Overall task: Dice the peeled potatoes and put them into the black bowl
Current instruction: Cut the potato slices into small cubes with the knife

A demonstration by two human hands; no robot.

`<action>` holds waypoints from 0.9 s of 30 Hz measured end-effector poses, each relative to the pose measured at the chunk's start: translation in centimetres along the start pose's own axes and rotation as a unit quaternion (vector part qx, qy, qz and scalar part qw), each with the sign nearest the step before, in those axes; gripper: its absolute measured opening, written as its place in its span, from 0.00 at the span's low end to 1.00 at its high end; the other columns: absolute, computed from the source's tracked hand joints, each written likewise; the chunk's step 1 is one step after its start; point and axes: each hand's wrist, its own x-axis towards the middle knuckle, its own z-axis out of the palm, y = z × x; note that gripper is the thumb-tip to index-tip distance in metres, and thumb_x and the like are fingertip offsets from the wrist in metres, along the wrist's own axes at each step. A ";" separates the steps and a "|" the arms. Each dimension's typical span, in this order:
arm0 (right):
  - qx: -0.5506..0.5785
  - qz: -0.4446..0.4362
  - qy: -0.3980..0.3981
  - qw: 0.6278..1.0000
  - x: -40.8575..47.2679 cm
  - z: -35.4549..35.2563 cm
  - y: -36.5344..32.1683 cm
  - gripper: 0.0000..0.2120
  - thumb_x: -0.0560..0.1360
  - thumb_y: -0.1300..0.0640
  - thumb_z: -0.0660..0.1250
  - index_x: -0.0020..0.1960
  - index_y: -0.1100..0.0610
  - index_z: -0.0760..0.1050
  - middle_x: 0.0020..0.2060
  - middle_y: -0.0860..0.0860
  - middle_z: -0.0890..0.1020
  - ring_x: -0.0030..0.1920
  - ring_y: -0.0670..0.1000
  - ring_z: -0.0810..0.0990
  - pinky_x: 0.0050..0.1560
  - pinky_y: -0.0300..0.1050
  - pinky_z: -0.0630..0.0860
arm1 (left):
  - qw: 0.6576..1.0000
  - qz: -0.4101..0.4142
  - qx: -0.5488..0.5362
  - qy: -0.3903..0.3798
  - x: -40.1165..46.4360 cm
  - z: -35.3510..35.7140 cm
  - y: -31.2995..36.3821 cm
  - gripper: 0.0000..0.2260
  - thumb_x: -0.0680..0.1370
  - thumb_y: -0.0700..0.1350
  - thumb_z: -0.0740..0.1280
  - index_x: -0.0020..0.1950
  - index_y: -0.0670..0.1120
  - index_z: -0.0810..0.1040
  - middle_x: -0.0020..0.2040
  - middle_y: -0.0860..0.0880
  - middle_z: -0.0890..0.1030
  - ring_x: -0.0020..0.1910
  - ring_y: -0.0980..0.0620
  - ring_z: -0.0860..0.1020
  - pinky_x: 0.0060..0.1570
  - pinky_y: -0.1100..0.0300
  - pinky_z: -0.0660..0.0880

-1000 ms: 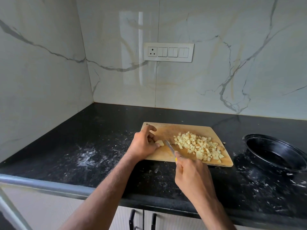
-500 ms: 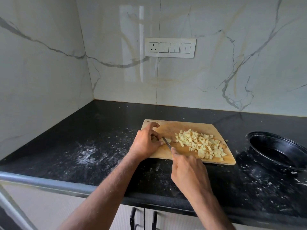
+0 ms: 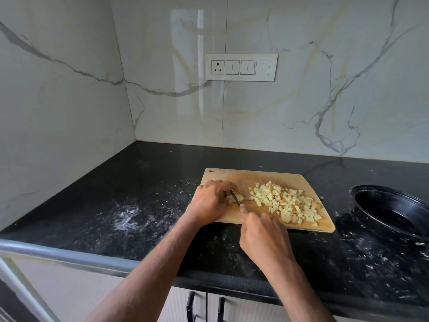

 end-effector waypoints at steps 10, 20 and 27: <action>0.032 0.016 0.003 0.999 -3.0 -1.7 2.8 0.14 0.80 0.51 0.63 0.62 0.48 0.82 0.35 0.42 0.84 0.25 0.46 0.74 0.26 0.34 0.69 | 0.999 -0.024 -0.019 0.011 0.1 0.0 -0.1 0.17 0.75 0.47 0.73 0.61 0.59 0.76 0.47 0.61 0.78 0.50 0.53 0.77 0.57 0.55 0.72; 0.065 0.026 0.031 0.997 -0.9 -1.1 0.7 0.15 0.81 0.53 0.63 0.67 0.49 0.79 0.27 0.43 0.78 0.20 0.43 0.70 0.19 0.31 0.61 | 0.975 -0.115 -0.175 0.069 -0.1 -0.2 -0.4 0.24 0.66 0.42 0.83 0.57 0.52 0.77 0.38 0.58 0.85 0.38 0.68 0.80 0.41 0.77 0.72; 0.040 0.014 0.017 0.999 -0.7 -0.5 0.6 0.18 0.82 0.51 0.61 0.70 0.47 0.75 0.27 0.45 0.78 0.22 0.45 0.72 0.21 0.34 0.68 | 0.976 -0.118 -0.167 0.077 -0.3 -0.4 -0.5 0.25 0.65 0.45 0.84 0.57 0.52 0.78 0.37 0.58 0.84 0.38 0.67 0.81 0.42 0.76 0.73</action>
